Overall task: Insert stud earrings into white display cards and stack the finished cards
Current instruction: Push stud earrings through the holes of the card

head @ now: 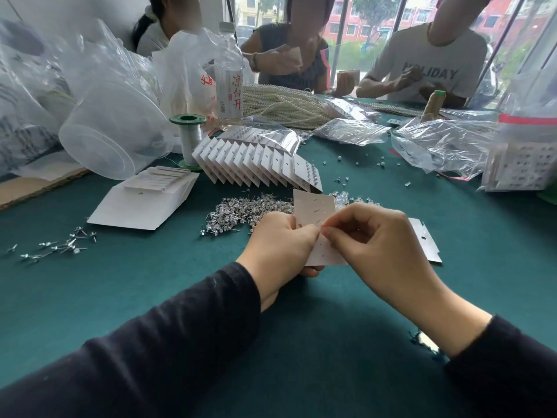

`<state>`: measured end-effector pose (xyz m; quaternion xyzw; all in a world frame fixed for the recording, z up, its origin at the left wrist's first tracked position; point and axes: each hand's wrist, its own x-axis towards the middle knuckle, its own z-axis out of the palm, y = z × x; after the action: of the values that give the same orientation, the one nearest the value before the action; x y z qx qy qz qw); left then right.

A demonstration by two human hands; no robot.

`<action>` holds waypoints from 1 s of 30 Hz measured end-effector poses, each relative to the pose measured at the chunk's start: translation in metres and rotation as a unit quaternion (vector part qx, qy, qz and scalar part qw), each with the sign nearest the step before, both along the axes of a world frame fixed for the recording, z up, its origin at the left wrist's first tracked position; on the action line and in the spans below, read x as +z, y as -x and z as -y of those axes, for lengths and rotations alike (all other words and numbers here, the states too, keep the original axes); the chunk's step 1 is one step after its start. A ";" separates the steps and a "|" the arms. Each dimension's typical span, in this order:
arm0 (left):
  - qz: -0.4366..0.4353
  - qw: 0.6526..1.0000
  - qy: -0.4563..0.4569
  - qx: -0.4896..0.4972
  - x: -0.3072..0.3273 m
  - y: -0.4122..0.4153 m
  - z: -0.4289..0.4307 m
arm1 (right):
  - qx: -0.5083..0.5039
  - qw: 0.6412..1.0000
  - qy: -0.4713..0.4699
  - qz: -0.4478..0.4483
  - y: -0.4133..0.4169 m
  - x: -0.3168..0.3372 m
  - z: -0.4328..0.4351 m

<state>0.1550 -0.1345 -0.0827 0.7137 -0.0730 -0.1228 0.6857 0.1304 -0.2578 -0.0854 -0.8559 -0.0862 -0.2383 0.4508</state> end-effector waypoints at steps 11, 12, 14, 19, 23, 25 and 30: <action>0.023 0.999 -0.019 -0.013 -0.004 -0.003 -0.001 | -0.010 0.999 0.048 -0.015 -0.001 -0.006 0.000; 0.029 0.999 -0.023 -0.013 -0.004 -0.003 -0.001 | -0.009 0.998 0.054 -0.020 -0.001 -0.006 0.000; 0.036 0.999 -0.031 -0.017 -0.006 -0.004 -0.001 | -0.009 0.997 0.070 -0.029 -0.001 -0.006 0.000; 0.038 0.998 -0.035 -0.024 -0.007 -0.005 -0.002 | -0.001 0.995 0.084 -0.050 -0.002 -0.005 0.001; 0.015 0.999 -0.018 -0.025 -0.003 -0.005 -0.002 | -0.027 0.997 0.076 -0.014 -0.001 -0.004 0.000; 0.004 1.000 -0.009 -0.024 -0.003 -0.005 -0.002 | -0.037 0.997 0.070 -0.004 -0.001 -0.004 0.000; 0.005 1.000 -0.005 -0.027 -0.003 -0.005 -0.003 | -0.033 0.995 0.098 0.003 -0.003 -0.004 -0.002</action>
<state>0.1596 -0.1315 -0.0857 0.7152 -0.0953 -0.1379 0.6785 0.1332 -0.2556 -0.0891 -0.8976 -0.0820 -0.2460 0.3566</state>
